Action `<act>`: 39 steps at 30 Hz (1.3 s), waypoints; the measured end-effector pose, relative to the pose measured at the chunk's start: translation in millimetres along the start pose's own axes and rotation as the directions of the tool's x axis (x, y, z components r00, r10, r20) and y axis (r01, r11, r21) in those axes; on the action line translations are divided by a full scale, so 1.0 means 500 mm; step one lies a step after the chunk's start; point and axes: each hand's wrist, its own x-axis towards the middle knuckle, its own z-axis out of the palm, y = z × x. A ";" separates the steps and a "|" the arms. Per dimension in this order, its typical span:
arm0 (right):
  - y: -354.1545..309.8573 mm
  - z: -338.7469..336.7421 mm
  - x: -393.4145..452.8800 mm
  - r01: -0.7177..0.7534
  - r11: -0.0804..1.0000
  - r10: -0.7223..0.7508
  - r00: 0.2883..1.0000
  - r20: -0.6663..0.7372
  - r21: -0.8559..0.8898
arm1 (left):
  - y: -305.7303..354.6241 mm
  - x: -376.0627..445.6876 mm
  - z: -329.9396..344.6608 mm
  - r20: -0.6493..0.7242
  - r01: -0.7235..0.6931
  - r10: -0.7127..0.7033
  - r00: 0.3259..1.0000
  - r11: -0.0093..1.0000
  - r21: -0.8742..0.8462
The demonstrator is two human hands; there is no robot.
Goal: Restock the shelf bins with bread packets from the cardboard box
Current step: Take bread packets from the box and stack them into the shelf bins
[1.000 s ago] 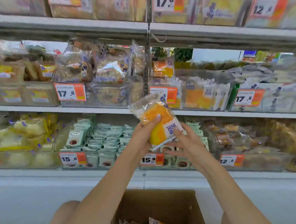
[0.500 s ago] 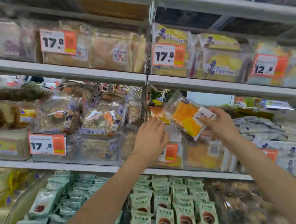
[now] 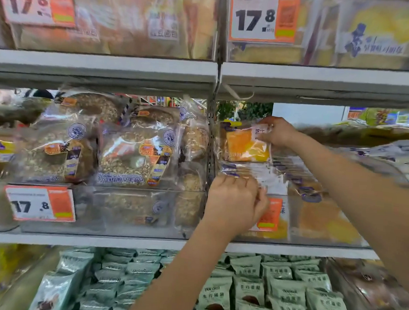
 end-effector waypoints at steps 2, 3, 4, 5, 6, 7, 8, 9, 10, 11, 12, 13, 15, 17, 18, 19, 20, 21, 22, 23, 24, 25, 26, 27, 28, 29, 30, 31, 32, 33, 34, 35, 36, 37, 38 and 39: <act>0.005 0.015 0.010 0.028 1.000 -0.028 0.998 -0.064 -0.006 | -0.001 0.000 -0.001 0.001 0.004 -0.004 1.000 1.000 0.025; 0.008 0.020 0.013 0.028 0.999 -0.025 0.996 -0.086 0.038 | 0.000 0.000 -0.001 0.002 0.005 -0.005 1.000 0.999 0.033; 0.011 0.025 0.015 0.027 0.997 -0.019 0.994 -0.111 0.073 | 0.000 0.000 -0.002 0.007 0.004 -0.004 1.000 0.999 0.037; 0.014 0.031 0.016 0.031 0.995 -0.018 0.991 -0.136 0.095 | 0.001 0.000 -0.003 0.011 0.005 -0.005 1.000 0.999 0.039; 0.017 0.036 0.016 0.036 0.994 -0.022 0.989 -0.146 0.100 | 0.001 0.001 -0.003 0.012 0.006 -0.006 1.000 0.999 0.036; 0.019 0.042 0.016 0.048 0.994 -0.033 0.988 -0.149 0.100 | 0.002 0.002 -0.004 0.014 0.009 -0.010 1.000 1.000 0.030; 0.018 0.047 0.014 0.062 0.994 -0.048 0.988 -0.144 0.093 | 0.002 0.003 -0.006 0.018 0.015 -0.016 1.000 1.000 0.024; 0.017 0.051 0.011 0.070 0.994 -0.058 0.989 -0.133 0.085 | 0.003 0.003 -0.006 0.024 0.021 -0.022 0.999 1.000 0.019; 0.016 0.053 0.010 0.072 0.994 -0.063 0.991 -0.118 0.077 | 0.002 0.004 -0.007 0.030 0.024 -0.025 0.999 1.000 0.014; 0.016 0.056 0.008 0.071 0.995 -0.063 0.992 -0.106 0.074 | 0.002 0.004 -0.007 0.034 0.023 -0.023 0.999 1.000 0.012; 0.014 0.056 0.006 0.065 0.995 -0.058 0.994 -0.097 0.074 | 0.002 0.004 -0.007 0.038 0.019 -0.020 0.999 1.000 0.014; 0.013 0.057 0.004 0.053 0.996 -0.046 0.995 -0.089 0.074 | 0.002 0.003 -0.007 0.044 0.017 -0.018 0.999 1.000 0.017; 0.012 0.057 -0.001 0.011 0.998 -0.007 0.997 -0.073 0.055 | 0.001 0.003 -0.008 0.056 0.013 -0.014 0.998 1.000 0.020; 0.014 0.055 -0.014 -0.057 0.998 0.057 0.998 -0.008 0.022 | 0.001 0.004 -0.012 0.092 0.008 -0.008 0.996 1.000 -0.001; 0.012 0.051 -0.026 -0.099 0.995 0.099 0.995 0.029 0.001 | 0.000 0.006 -0.014 0.119 0.008 -0.006 0.993 1.000 -0.016; 0.012 0.047 -0.039 -0.131 0.991 0.131 0.990 0.047 -0.011 | -0.002 0.007 -0.016 0.150 0.006 -0.003 0.989 1.000 -0.022; 0.009 0.041 -0.055 -0.143 0.990 0.144 0.989 0.044 -0.012 | -0.003 0.010 -0.020 0.188 0.003 0.001 0.982 1.000 -0.019; 0.006 0.034 -0.073 -0.143 0.990 0.143 0.989 0.031 -0.005 | -0.003 0.011 -0.023 0.228 -0.002 0.004 0.974 1.000 -0.009; 0.003 0.028 -0.097 -0.124 0.992 0.124 0.992 0.007 -0.008 | -0.001 0.012 -0.026 0.272 -0.009 0.008 0.962 1.000 0.002; 0.002 0.023 -0.121 -0.086 0.996 0.086 0.996 -0.027 -0.023 | 0.000 0.014 -0.028 0.316 -0.020 0.015 0.949 1.000 0.011; 0.001 0.018 -0.153 -0.033 0.998 0.030 0.998 -0.064 -0.044 | 0.002 0.017 -0.032 0.367 -0.024 0.015 0.930 1.000 0.020; -0.001 0.014 -0.190 0.033 0.998 -0.039 0.993 -0.107 -0.053 | 0.005 0.018 -0.039 0.415 -0.020 0.000 0.910 0.999 0.044; -0.004 0.013 -0.231 0.116 0.992 -0.123 0.979 -0.164 -0.049 | 0.006 0.012 -0.046 0.441 -0.023 -0.014 0.897 0.997 0.080; -0.006 0.013 -0.275 0.196 0.980 -0.201 0.951 -0.235 -0.047 | 0.009 -0.003 -0.056 0.418 -0.052 -0.001 0.909 0.992 0.114; -0.010 0.014 -0.324 0.258 0.965 -0.262 0.915 -0.306 -0.055 | 0.014 -0.026 -0.069 0.370 -0.097 0.045 0.928 0.988 0.121; -0.010 0.019 -0.373 0.304 0.950 -0.308 0.876 -0.371 -0.071 | 0.021 -0.056 -0.085 0.331 -0.141 0.104 0.938 0.986 0.091; -0.007 0.029 -0.422 0.337 0.937 -0.342 0.839 -0.424 -0.090 | 0.033 -0.091 -0.104 0.292 -0.171 0.153 0.944 0.985 0.038; 0.002 0.044 -0.472 0.361 0.927 -0.367 0.807 -0.462 -0.105 | 0.047 -0.134 -0.122 0.260 -0.186 0.186 0.947 0.982 -0.022; 0.014 0.064 -0.525 0.375 0.920 -0.379 0.788 -0.486 -0.111 | 0.065 -0.181 -0.142 0.255 -0.185 0.200 0.946 0.979 -0.081; 0.032 0.091 -0.579 0.381 0.918 -0.384 0.776 -0.500 -0.113 | 0.084 -0.229 -0.163 0.273 -0.178 0.208 0.939 0.975 -0.130; 0.053 0.123 -0.633 0.376 0.920 -0.379 0.779 -0.500 -0.112 | 0.103 -0.281 -0.179 0.310 -0.177 0.223 0.924 0.970 -0.169; 0.076 0.157 -0.690 0.360 0.927 -0.365 0.800 -0.477 -0.106 | 0.120 -0.337 -0.194 0.359 -0.181 0.244 0.901 0.963 -0.200; 0.103 0.193 -0.749 0.332 0.939 -0.339 0.838 -0.428 -0.094 | 0.139 -0.393 -0.210 0.426 -0.172 0.260 0.867 0.957 -0.233; 0.133 0.229 -0.804 0.288 0.954 -0.298 0.885 -0.358 -0.082 | 0.157 -0.446 -0.226 0.479 -0.162 0.273 0.834 0.952 -0.261; 0.165 0.262 -0.855 0.235 0.969 -0.247 0.931 -0.268 -0.076 | 0.173 -0.502 -0.240 0.534 -0.140 0.278 0.799 0.949 -0.284; 0.198 0.293 -0.905 0.175 0.981 -0.187 0.969 -0.162 -0.086 | 0.189 -0.554 -0.255 0.597 -0.101 0.281 0.751 0.943 -0.317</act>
